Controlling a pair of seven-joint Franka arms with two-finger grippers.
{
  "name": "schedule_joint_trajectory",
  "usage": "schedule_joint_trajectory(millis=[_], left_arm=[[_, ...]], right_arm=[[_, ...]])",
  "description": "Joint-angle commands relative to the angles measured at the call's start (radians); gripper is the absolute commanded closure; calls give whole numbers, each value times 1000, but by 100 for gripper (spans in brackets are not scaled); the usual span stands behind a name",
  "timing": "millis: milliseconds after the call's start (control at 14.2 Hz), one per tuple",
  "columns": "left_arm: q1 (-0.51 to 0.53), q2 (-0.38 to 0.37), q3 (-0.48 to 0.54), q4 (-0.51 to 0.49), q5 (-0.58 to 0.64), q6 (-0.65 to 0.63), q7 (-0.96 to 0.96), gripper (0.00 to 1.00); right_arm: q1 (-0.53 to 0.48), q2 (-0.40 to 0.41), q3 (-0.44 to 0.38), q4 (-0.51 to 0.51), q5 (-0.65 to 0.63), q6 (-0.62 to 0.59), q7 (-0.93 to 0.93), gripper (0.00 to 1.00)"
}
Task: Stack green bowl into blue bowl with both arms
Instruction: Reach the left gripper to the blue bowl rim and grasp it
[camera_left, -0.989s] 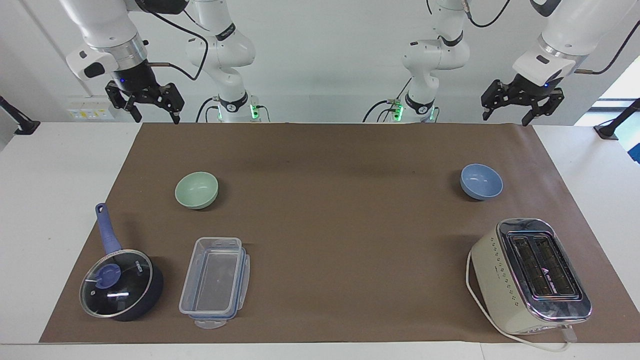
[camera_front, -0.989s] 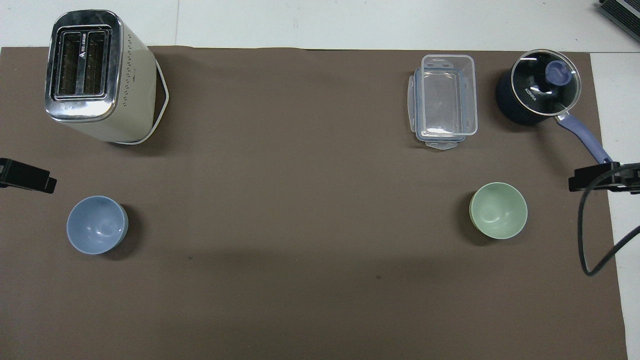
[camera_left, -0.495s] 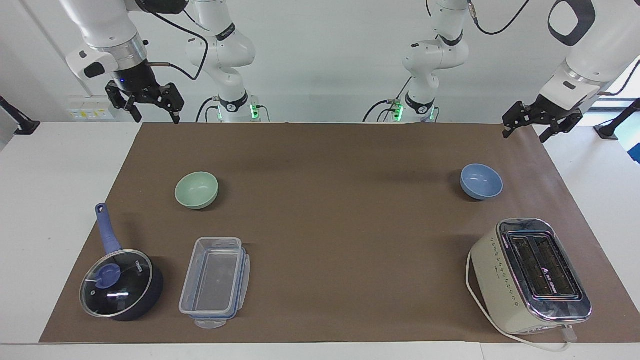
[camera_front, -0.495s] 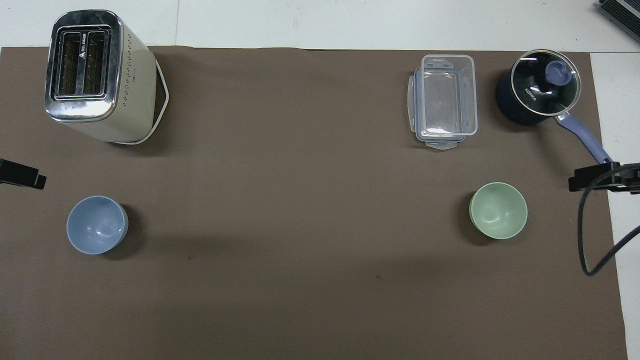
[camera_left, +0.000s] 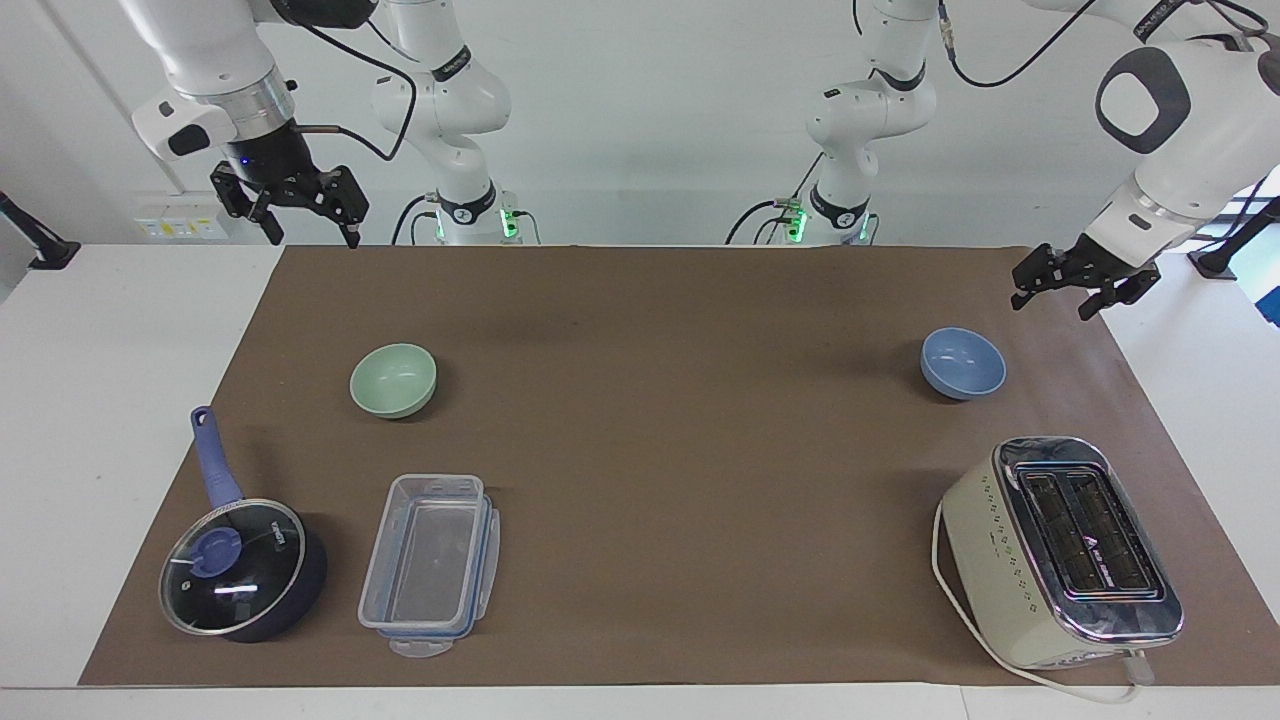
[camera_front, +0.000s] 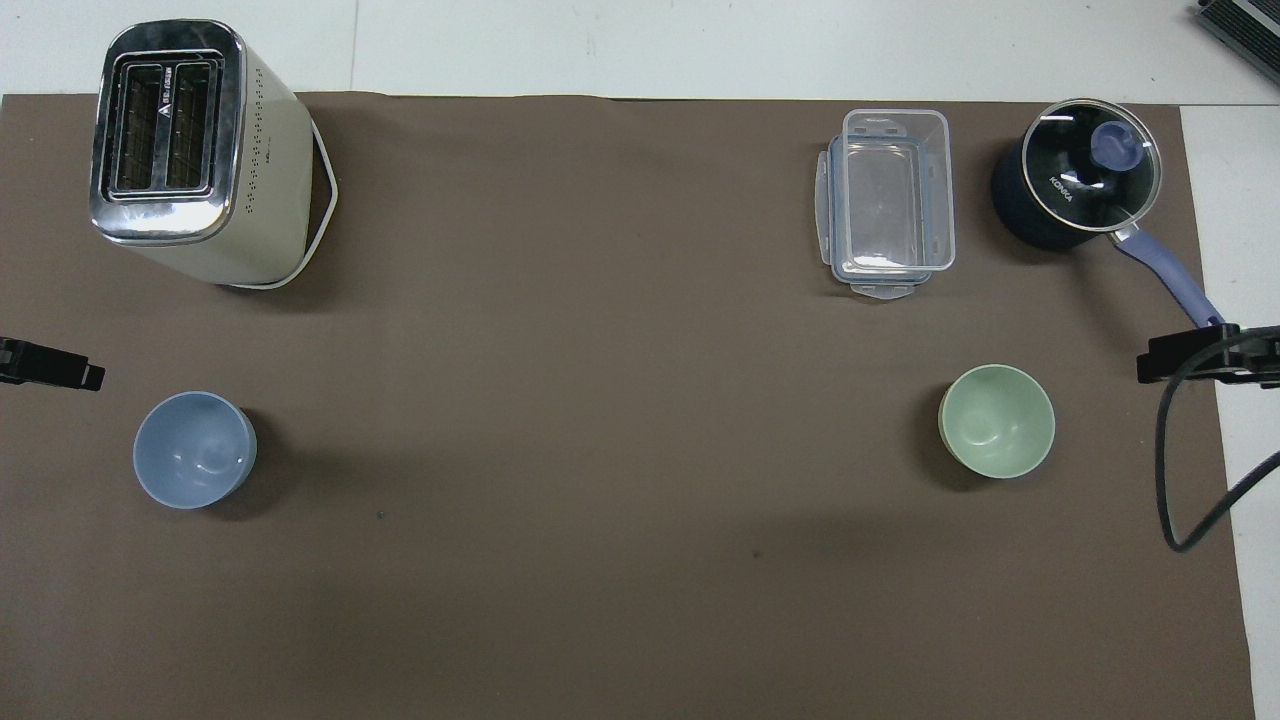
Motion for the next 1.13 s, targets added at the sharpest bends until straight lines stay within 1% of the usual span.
schedule_joint_trajectory(millis=[0,141,283,495,707,777,918,1060], left_arm=[[44,11,-8,-72,-43,86,66,0],[55,33,-9,-84,-59,97,94,0],[84,76,-8,-106,-85,123,153,0],[139,81,-8,-187,-117,183,238,0],[141,84,-8,-291,-139,327,243,0],[142,84,-8,-301,-139,333,243,0],[163,99,-9,-316,-164,338,243,13],[165,100,-9,-344,-194,359,244,20]], right_arm=[[-8,-6,4,-7,7,7,-5,0],[-8,-6,4,-5,7,7,-5,0],[-8,-6,4,-5,7,7,-5,0],[-8,-6,4,-5,7,7,-5,0],[-8,-6,4,-7,7,7,-5,0],[-8,-6,4,-5,7,7,-5,0],[-8,-6,4,-7,7,7,-5,0],[-8,-6,4,-7,7,7,-5,0]])
